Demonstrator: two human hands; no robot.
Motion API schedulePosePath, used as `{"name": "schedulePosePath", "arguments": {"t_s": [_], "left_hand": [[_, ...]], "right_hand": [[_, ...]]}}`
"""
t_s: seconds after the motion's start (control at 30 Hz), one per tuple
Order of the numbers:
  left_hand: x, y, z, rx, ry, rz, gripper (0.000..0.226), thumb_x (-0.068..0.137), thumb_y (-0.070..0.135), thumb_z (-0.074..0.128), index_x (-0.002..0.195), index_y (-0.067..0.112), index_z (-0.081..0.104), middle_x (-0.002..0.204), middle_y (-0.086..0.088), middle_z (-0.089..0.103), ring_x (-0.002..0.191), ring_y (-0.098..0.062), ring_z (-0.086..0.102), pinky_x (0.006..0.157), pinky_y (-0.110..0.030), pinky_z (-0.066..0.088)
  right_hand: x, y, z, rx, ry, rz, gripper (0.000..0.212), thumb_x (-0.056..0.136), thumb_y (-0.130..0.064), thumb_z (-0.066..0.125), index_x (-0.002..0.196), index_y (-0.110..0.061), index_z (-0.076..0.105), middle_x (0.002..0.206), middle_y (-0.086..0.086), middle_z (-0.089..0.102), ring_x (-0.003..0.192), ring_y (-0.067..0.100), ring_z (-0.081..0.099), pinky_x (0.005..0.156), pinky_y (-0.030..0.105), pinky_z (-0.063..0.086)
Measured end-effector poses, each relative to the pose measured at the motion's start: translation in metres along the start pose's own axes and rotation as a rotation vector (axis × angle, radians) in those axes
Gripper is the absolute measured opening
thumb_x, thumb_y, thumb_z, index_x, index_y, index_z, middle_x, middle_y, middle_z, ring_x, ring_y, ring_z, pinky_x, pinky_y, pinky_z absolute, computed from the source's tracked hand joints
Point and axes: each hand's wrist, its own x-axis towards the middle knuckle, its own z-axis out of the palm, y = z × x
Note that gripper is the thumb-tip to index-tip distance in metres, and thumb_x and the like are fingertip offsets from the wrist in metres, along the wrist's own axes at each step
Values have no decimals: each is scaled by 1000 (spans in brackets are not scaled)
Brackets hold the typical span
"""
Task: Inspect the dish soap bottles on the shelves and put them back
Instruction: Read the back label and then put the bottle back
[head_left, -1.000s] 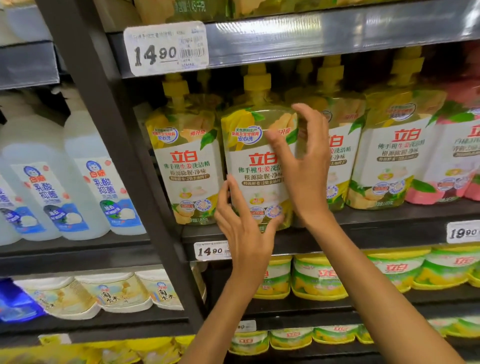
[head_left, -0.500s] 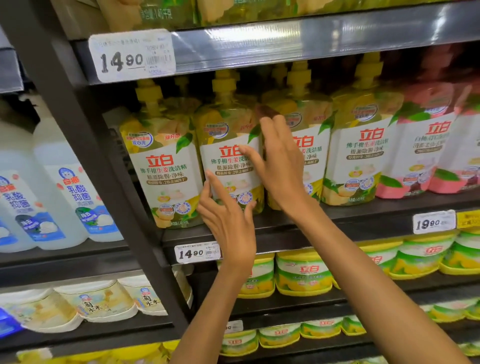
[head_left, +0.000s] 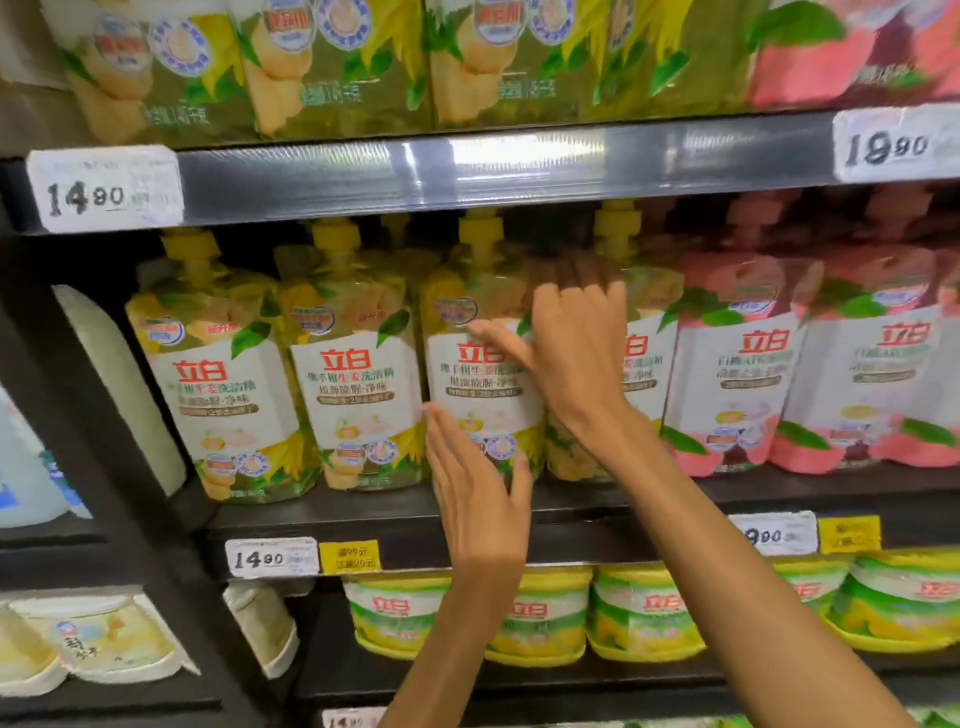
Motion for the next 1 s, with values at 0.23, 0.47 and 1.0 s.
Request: {"name": "schedulePosePath", "arguments": {"t_s": [0.23,0.47,1.0], "left_hand": [[12,4,-17,-278,109,-169,66,94,28,56,150,12,25,144,-4,28,132,-10,27,101,-3,22],[4,5,-21,-440,206,-154,53,96,13,52,146,9,34,118,-1,31,119,-12,36,84,10,27],[-14,-6,-21,-399,-10,-277,77,82,43,68,143,16,32,141,-2,45,130,-17,42,106,-30,36]], "right_hand": [[-4,-2,-5,149,-4,49,49,81,-52,66,67,-8,49,56,9,44,56,20,33,65,39,34],[1,-13,-15,305,22,156,38,89,-36,63,76,-1,59,70,16,58,66,19,34,69,35,24],[-16,-31,-24,500,-160,336,47,96,-35,58,120,4,49,108,11,46,101,23,40,90,40,39]]}}
